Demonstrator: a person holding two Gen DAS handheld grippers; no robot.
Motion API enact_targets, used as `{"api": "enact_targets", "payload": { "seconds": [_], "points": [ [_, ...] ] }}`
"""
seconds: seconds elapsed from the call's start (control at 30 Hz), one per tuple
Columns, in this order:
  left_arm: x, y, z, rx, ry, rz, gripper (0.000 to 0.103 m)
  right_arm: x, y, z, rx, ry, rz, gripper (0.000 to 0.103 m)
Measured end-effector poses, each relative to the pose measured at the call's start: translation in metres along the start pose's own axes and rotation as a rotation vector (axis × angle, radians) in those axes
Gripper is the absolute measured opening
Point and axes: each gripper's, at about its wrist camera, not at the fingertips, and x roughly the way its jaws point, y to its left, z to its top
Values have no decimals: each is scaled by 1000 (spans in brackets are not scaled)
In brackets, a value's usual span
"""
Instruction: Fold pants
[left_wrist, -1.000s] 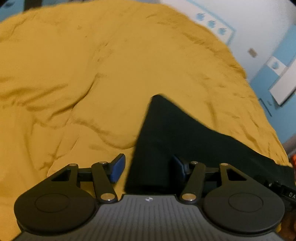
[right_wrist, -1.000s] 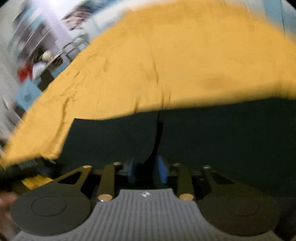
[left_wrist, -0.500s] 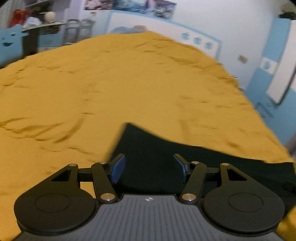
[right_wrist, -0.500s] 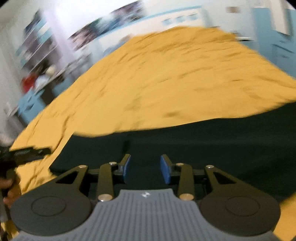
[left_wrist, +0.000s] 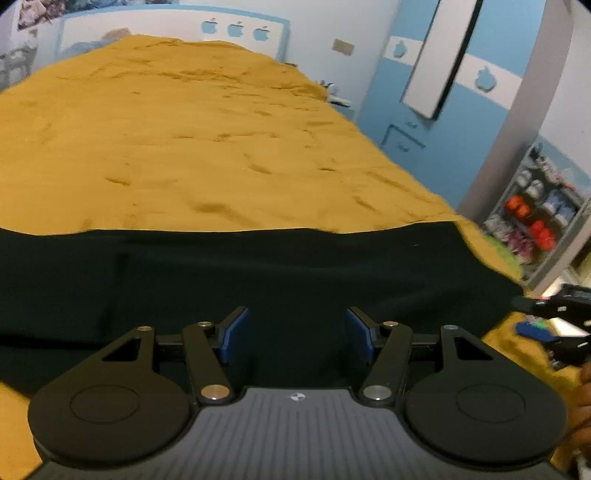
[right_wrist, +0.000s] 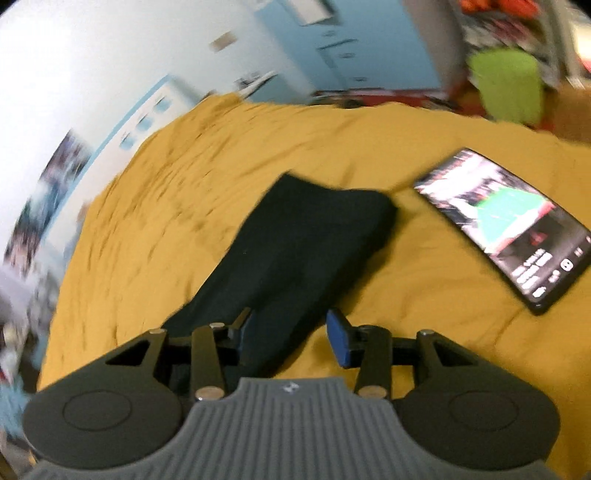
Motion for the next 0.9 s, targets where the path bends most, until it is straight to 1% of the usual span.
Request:
{"api": "enact_targets", "payload": {
  "seconds": [0.07,0.13,0.2,0.27,0.3,0.33,0.4,0.43,0.47,0.53,0.6,0.67,0.73,0.83,0.9],
  "points": [
    [6,-7,1,-14,5,-20,70,7,-12,5,68,-16,1,42],
    [15,-14,0,-6,22,-5,70,17,-21,12,119,-22,5,42],
    [31,-19,-3,7,70,16,70,23,-27,16,165,-29,6,42],
    [43,-18,-11,14,152,34,70,34,-29,21,188,-41,15,42],
    [50,-20,-15,20,177,46,70,41,-32,23,195,-50,13,42],
    [55,-22,-20,37,185,61,71,46,-32,23,197,-49,15,42],
    [59,-26,-27,71,181,85,74,59,-28,19,180,-29,29,38],
    [61,-26,-29,78,185,93,76,63,-27,19,165,-27,30,32],
    [62,-27,-29,80,191,99,77,65,-26,19,150,-23,31,21],
    [63,-29,-28,71,196,99,77,61,-25,19,134,-28,48,17],
    [62,-28,-28,59,194,89,78,56,-21,21,126,-36,62,15],
    [60,-26,-28,50,186,79,78,49,-12,24,84,-57,70,13],
    [58,-26,-26,34,172,64,78,42,7,27,0,-88,76,13],
    [43,-13,-23,-42,135,15,75,27,49,25,-185,-148,108,12],
    [27,-3,-20,-76,103,-12,75,19,80,18,-323,-181,158,12]
  ]
}}
